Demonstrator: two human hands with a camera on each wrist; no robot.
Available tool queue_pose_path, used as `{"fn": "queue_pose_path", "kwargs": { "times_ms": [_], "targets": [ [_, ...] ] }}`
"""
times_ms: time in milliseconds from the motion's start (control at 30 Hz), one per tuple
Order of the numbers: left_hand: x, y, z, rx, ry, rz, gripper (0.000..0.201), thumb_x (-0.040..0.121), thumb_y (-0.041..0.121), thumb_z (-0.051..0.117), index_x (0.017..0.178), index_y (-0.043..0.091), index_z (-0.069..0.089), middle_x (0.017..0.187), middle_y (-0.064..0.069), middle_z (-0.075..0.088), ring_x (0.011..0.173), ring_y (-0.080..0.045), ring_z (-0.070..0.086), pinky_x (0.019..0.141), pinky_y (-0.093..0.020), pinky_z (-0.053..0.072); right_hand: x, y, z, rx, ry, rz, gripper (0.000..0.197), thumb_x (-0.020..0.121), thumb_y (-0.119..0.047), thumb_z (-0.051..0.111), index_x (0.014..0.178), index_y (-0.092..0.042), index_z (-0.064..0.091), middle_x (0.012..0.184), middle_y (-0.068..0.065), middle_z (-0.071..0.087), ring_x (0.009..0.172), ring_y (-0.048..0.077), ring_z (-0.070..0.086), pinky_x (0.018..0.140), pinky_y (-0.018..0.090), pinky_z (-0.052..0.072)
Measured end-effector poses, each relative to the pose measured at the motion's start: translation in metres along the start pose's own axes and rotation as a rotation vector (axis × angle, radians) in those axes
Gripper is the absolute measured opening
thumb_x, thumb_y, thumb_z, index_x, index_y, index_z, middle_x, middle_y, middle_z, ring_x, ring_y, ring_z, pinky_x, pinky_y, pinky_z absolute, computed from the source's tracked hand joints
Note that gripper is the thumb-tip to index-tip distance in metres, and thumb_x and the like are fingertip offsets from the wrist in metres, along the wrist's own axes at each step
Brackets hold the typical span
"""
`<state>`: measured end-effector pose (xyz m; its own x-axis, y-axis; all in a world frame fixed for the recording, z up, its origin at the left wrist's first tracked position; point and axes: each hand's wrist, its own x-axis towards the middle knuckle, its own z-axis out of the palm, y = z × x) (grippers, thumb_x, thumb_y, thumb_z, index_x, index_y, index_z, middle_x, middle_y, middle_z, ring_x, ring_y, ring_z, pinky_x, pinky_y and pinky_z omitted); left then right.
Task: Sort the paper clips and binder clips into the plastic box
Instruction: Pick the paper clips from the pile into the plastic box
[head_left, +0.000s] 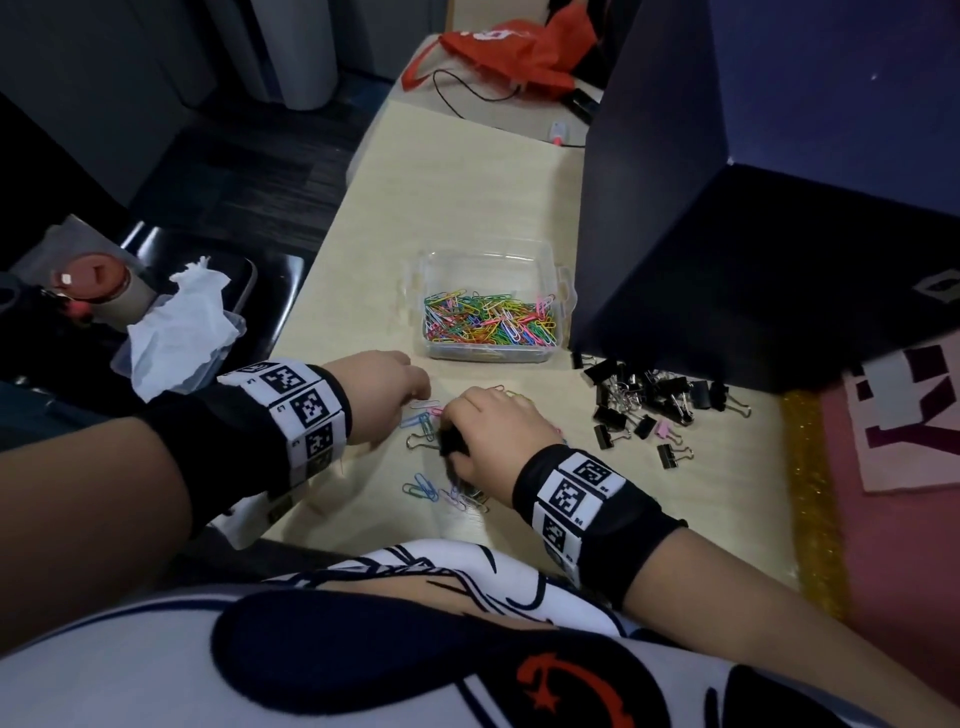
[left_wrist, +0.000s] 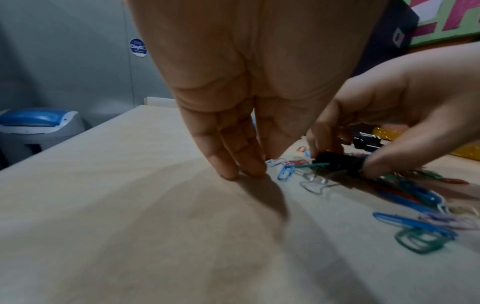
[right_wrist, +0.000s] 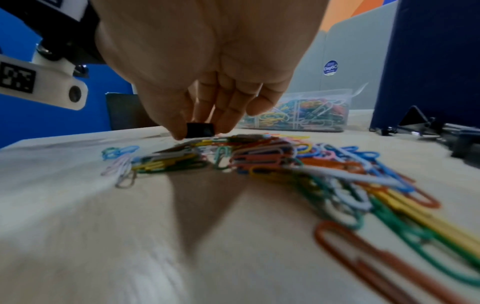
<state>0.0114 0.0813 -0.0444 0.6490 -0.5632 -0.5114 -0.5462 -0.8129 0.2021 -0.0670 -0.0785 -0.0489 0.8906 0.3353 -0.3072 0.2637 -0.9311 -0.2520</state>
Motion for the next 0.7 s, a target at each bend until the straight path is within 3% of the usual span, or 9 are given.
{"fn": "queue_pose_path", "kwargs": {
  "times_ms": [100, 200, 333, 433, 533, 633, 700],
  "targets": [
    [0.000, -0.002, -0.002, -0.002, -0.009, -0.014, 0.039, 0.091, 0.011, 0.046, 0.127, 0.023, 0.055, 0.119, -0.002, 0.056, 0.110, -0.022, 0.054, 0.092, -0.028, 0.042, -0.010, 0.008, -0.007, 0.198, 0.096, 0.067, 0.030, 0.083, -0.029, 0.060, 0.112, -0.024, 0.053, 0.115, -0.002, 0.052, 0.110, 0.021, 0.048, 0.098, 0.037, 0.037],
    [-0.002, 0.006, 0.000, 0.002, -0.010, 0.018, 0.036, 0.094, 0.015, 0.042, 0.127, 0.022, 0.053, 0.121, -0.003, 0.059, 0.111, -0.023, 0.054, 0.091, -0.029, 0.041, -0.021, 0.027, -0.012, 0.277, 0.250, 0.252, 0.022, 0.083, -0.028, 0.059, 0.104, -0.024, 0.052, 0.107, -0.004, 0.048, 0.100, 0.018, 0.050, 0.091, 0.037, 0.043],
    [-0.002, 0.030, 0.006, -0.023, -0.046, 0.146, 0.036, 0.094, 0.017, 0.042, 0.127, 0.022, 0.054, 0.123, -0.002, 0.060, 0.113, -0.023, 0.054, 0.091, -0.026, 0.041, -0.033, 0.059, -0.014, 0.241, 0.431, 0.615, 0.023, 0.084, -0.029, 0.057, 0.106, -0.021, 0.054, 0.114, 0.002, 0.047, 0.106, 0.023, 0.049, 0.091, 0.037, 0.041],
    [0.002, 0.035, 0.001, -0.039, -0.098, 0.184, 0.036, 0.086, 0.018, 0.054, 0.122, 0.023, 0.056, 0.105, 0.004, 0.062, 0.098, -0.020, 0.057, 0.085, -0.027, 0.045, -0.040, 0.073, -0.015, 0.205, 0.449, 0.812, 0.028, 0.085, -0.026, 0.056, 0.112, -0.020, 0.054, 0.122, 0.006, 0.047, 0.114, 0.027, 0.045, 0.096, 0.040, 0.036],
    [0.002, 0.032, -0.010, 0.105, -0.269, 0.162, 0.047, 0.071, 0.034, 0.077, 0.109, 0.024, 0.051, 0.093, 0.006, 0.058, 0.085, -0.018, 0.055, 0.073, -0.031, 0.047, -0.047, 0.072, -0.013, 0.178, 0.457, 0.809, 0.032, 0.085, -0.022, 0.056, 0.117, -0.018, 0.054, 0.128, 0.008, 0.043, 0.119, 0.029, 0.040, 0.100, 0.040, 0.034],
    [0.000, 0.032, -0.007, 0.367, -0.353, 0.177, 0.049, 0.074, 0.044, 0.075, 0.106, 0.020, 0.048, 0.103, -0.002, 0.058, 0.086, -0.022, 0.052, 0.067, -0.030, 0.040, -0.051, 0.065, -0.014, 0.206, 0.394, 0.686, 0.027, 0.088, -0.016, 0.051, 0.115, -0.015, 0.053, 0.121, 0.007, 0.046, 0.107, 0.026, 0.050, 0.084, 0.032, 0.041],
    [0.002, 0.033, 0.000, 0.377, -0.316, 0.185, 0.041, 0.078, 0.046, 0.071, 0.099, 0.020, 0.047, 0.103, -0.003, 0.059, 0.086, -0.023, 0.053, 0.067, -0.030, 0.040, -0.050, 0.060, -0.016, 0.269, 0.215, 0.672, 0.027, 0.089, -0.013, 0.050, 0.116, -0.015, 0.050, 0.117, 0.007, 0.051, 0.098, 0.025, 0.055, 0.077, 0.030, 0.043]
  ]
}}
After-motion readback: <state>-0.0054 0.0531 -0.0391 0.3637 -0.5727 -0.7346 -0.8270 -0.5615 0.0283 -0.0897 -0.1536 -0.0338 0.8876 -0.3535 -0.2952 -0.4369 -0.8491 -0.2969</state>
